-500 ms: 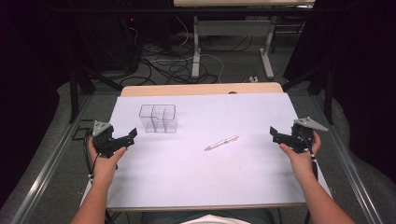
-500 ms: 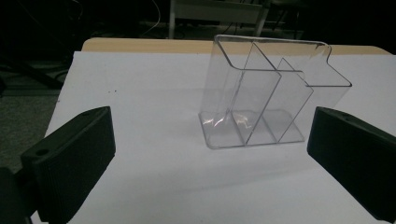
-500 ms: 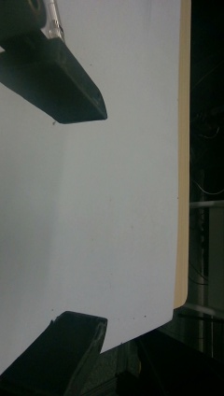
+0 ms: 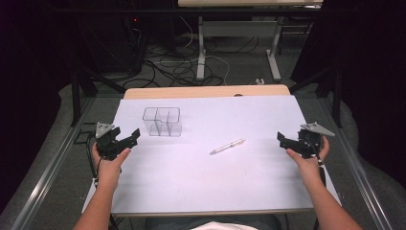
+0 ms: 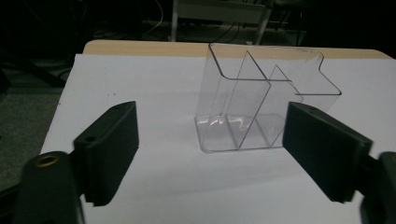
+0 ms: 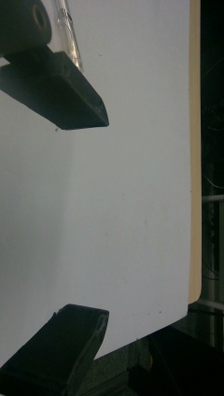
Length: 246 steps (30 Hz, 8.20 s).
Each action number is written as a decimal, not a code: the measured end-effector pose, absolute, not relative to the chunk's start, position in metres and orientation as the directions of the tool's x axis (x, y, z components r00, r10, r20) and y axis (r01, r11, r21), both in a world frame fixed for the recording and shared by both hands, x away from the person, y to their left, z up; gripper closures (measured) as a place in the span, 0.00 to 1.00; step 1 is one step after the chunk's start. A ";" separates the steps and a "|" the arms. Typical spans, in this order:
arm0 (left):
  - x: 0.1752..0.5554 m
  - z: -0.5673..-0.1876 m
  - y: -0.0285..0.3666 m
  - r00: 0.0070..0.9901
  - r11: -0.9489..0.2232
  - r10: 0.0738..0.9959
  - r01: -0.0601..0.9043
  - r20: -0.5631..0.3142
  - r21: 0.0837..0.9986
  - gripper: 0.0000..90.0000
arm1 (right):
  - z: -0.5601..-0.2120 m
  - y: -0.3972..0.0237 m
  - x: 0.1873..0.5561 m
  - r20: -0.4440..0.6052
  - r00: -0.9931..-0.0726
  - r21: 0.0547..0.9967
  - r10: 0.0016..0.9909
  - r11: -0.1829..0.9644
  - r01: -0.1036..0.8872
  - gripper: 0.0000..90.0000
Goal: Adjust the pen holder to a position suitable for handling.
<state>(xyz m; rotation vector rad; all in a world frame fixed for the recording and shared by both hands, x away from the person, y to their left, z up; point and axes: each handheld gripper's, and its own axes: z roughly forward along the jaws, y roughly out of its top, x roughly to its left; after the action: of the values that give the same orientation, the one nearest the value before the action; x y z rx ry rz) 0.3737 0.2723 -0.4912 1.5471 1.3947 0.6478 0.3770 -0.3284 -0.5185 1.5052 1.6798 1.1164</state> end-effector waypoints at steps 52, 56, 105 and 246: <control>0.475 -0.466 0.240 0.113 -0.031 0.992 0.673 -0.061 0.739 1.00 | -0.522 -0.319 0.370 0.051 -0.190 0.879 0.980 0.047 0.475 0.16; 0.478 -0.470 0.239 0.122 -0.041 0.991 0.685 -0.059 0.727 1.00 | -0.522 -0.319 0.371 0.057 -0.191 0.880 0.980 0.041 0.473 0.16; 0.474 -0.480 0.169 0.251 -0.113 0.963 0.697 -0.094 0.708 1.00 | -0.525 -0.317 0.374 0.070 -0.202 0.875 0.977 0.038 0.483 0.17; 0.385 -0.504 0.192 0.484 -0.120 0.855 0.537 -0.188 0.835 0.00 | -0.497 -0.189 0.391 -0.572 -0.783 0.428 0.244 0.903 -0.031 0.33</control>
<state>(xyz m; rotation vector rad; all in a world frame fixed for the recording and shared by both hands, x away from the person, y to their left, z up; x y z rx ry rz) 0.3852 0.1916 -0.5042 1.7924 1.1760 0.4250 0.3906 -0.1893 -0.4966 0.1515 2.4132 0.5561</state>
